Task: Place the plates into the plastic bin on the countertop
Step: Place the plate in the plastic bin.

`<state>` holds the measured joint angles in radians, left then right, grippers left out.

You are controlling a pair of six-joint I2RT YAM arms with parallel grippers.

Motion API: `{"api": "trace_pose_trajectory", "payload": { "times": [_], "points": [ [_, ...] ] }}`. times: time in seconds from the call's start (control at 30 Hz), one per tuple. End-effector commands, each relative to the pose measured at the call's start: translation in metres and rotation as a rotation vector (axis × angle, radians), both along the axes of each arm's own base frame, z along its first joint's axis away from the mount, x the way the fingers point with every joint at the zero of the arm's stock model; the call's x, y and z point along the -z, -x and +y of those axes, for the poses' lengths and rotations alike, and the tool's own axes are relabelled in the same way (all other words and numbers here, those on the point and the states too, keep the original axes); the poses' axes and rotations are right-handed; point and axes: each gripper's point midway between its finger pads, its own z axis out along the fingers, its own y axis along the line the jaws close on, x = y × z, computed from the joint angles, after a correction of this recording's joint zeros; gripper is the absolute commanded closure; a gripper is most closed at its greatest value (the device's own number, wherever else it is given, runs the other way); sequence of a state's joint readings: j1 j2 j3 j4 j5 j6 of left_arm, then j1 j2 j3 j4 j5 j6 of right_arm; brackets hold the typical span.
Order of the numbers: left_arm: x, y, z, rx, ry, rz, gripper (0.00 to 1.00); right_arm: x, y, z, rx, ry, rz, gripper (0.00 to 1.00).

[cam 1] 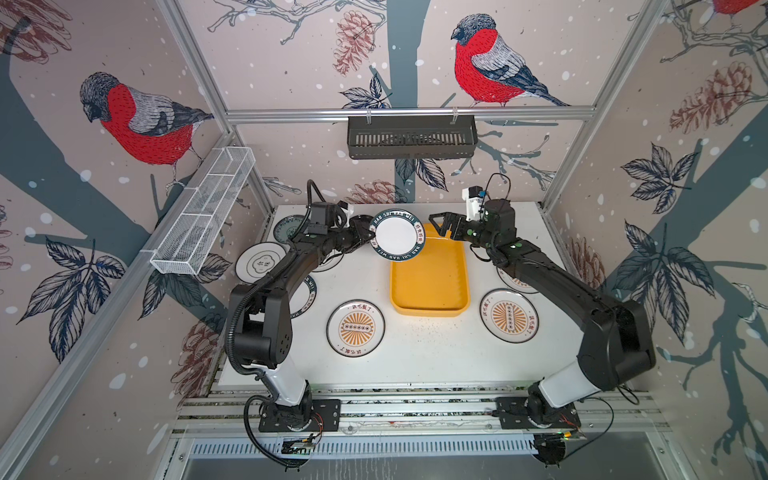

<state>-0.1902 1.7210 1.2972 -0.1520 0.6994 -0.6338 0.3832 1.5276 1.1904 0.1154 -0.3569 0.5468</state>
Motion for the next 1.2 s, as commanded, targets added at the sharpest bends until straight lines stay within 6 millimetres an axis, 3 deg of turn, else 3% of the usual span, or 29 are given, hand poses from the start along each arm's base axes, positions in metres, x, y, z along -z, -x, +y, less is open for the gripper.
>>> {"api": "trace_pose_trajectory", "payload": {
  "times": [0.0, 0.23, 0.5, 0.9, 1.17],
  "points": [
    [0.008, 0.007, -0.022, 0.069, -0.032, 0.009, 1.0, -0.006, 0.001, -0.022, 0.066, 0.012, -0.015, 0.01],
    [0.041, 0.007, -0.066, 0.139, -0.1, 0.062, 1.0, -0.018, 0.005, -0.082, 0.254, 0.018, -0.038, 0.0],
    [0.083, -0.001, -0.086, 0.2, -0.213, 0.145, 1.0, -0.03, 0.025, -0.13, 0.39, 0.032, -0.063, 0.01],
    [0.119, -0.005, -0.112, 0.301, -0.287, 0.186, 1.0, -0.031, 0.039, -0.15, 0.467, 0.044, -0.075, 0.01],
    [0.146, -0.01, -0.107, 0.261, -0.344, 0.235, 1.0, -0.032, 0.042, -0.154, 0.487, 0.048, -0.08, 0.01]
  ]
}}
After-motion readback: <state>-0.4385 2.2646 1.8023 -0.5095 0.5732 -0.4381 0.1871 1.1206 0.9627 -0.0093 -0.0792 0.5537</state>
